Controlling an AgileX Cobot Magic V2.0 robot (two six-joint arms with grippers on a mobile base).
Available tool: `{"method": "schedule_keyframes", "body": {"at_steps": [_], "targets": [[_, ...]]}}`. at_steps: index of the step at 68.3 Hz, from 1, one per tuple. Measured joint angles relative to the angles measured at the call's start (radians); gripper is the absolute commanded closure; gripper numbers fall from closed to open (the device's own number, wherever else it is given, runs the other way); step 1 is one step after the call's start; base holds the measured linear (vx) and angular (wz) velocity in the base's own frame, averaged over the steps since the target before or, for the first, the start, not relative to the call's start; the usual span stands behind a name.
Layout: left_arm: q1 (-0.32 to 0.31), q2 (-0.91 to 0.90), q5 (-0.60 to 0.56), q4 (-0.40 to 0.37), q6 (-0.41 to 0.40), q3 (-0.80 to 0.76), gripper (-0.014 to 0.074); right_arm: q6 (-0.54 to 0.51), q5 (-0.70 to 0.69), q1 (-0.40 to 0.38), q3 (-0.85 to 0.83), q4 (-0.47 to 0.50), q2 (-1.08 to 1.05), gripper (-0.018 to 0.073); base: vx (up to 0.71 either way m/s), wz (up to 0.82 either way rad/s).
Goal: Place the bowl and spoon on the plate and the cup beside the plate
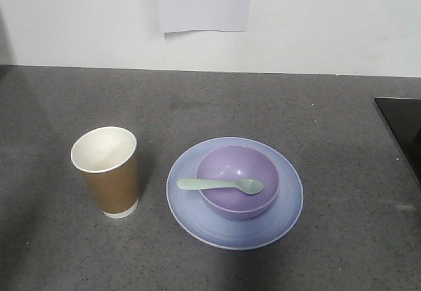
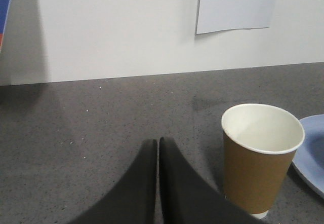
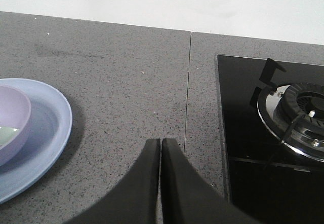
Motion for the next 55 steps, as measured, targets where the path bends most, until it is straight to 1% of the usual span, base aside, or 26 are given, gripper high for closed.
{"method": "schedule_keyframes", "body": {"at_steps": [7, 20, 26, 32, 39, 55], "targets": [[0.000, -0.044, -0.084, -0.009, 0.000, 0.096, 0.0604, 0.000, 0.000, 0.000, 0.000, 0.000, 0.000, 0.0570, 0.00, 0.00], [0.000, -0.160, -0.296, -0.012, 0.000, 0.320, 0.0603, 0.000, 0.000, 0.000, 0.000, 0.000, 0.000, 0.0570, 0.00, 0.00], [0.000, -0.220, -0.361, -0.012, 0.000, 0.404, 0.0603, 0.000, 0.000, 0.000, 0.000, 0.000, 0.000, 0.0570, 0.00, 0.00], [0.000, -0.271, -0.393, -0.012, 0.000, 0.459, 0.0603, 0.000, 0.000, 0.000, 0.000, 0.000, 0.000, 0.0570, 0.00, 0.00], [0.000, -0.329, -0.402, -0.011, 0.000, 0.507, 0.0603, 0.000, 0.000, 0.000, 0.000, 0.000, 0.000, 0.0570, 0.00, 0.00], [0.000, -0.359, -0.404, 0.002, 0.001, 0.520, 0.0603, 0.000, 0.000, 0.000, 0.000, 0.000, 0.000, 0.0570, 0.00, 0.00]]}}
